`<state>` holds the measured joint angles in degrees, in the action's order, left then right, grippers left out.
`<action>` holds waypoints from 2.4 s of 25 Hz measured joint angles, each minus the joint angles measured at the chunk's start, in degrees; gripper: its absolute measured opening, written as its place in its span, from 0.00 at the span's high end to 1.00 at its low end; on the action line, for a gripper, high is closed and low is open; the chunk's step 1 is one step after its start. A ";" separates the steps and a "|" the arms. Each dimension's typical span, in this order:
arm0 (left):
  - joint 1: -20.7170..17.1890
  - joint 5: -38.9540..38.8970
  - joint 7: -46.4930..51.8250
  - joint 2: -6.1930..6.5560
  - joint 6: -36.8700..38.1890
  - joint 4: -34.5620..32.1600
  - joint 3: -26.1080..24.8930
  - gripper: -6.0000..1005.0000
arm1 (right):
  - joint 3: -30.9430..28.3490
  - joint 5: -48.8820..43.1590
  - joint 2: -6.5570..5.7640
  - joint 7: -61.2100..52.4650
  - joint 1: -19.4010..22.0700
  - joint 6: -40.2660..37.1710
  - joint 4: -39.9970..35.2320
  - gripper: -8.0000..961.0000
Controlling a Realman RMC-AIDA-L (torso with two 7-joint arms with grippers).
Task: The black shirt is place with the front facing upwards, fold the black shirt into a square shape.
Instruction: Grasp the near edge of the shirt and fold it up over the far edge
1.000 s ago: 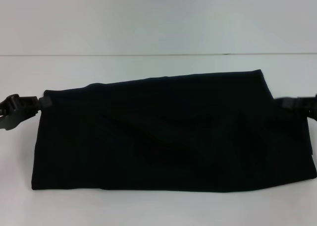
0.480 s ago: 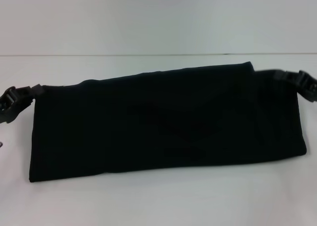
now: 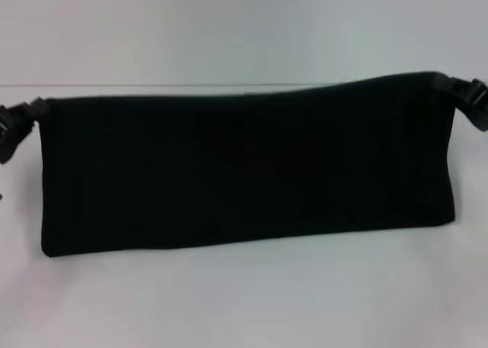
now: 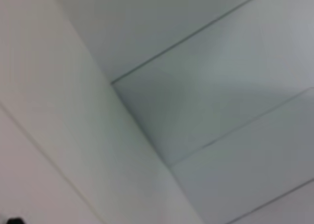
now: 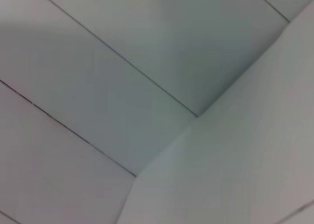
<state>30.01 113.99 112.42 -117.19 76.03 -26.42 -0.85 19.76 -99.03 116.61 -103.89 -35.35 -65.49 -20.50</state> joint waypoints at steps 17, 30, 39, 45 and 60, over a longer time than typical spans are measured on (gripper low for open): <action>2.94 -9.74 -12.70 -3.42 -11.48 5.19 0.01 0.95 | -0.07 3.24 3.18 12.91 -6.92 15.52 2.88 0.88; 4.55 -14.97 -21.34 -5.86 -16.35 7.38 -0.06 0.95 | 0.18 10.03 3.60 22.94 -11.09 23.01 8.10 0.82; 5.40 -23.28 -30.69 -6.68 -19.49 11.89 -0.25 0.94 | -0.47 14.53 3.71 30.81 -11.22 23.99 10.11 0.78; 5.67 -28.53 -37.05 -6.80 -19.53 15.33 -0.44 0.85 | 0.16 17.64 3.71 33.76 -11.26 23.87 11.18 0.74; 5.04 -28.74 -39.00 -6.99 -19.03 16.17 0.04 0.29 | 0.60 18.18 3.50 33.33 -12.67 27.55 11.29 0.20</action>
<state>35.05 85.25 73.42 -124.19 57.00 -10.24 -0.80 20.36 -80.84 120.12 -70.55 -48.02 -37.94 -9.21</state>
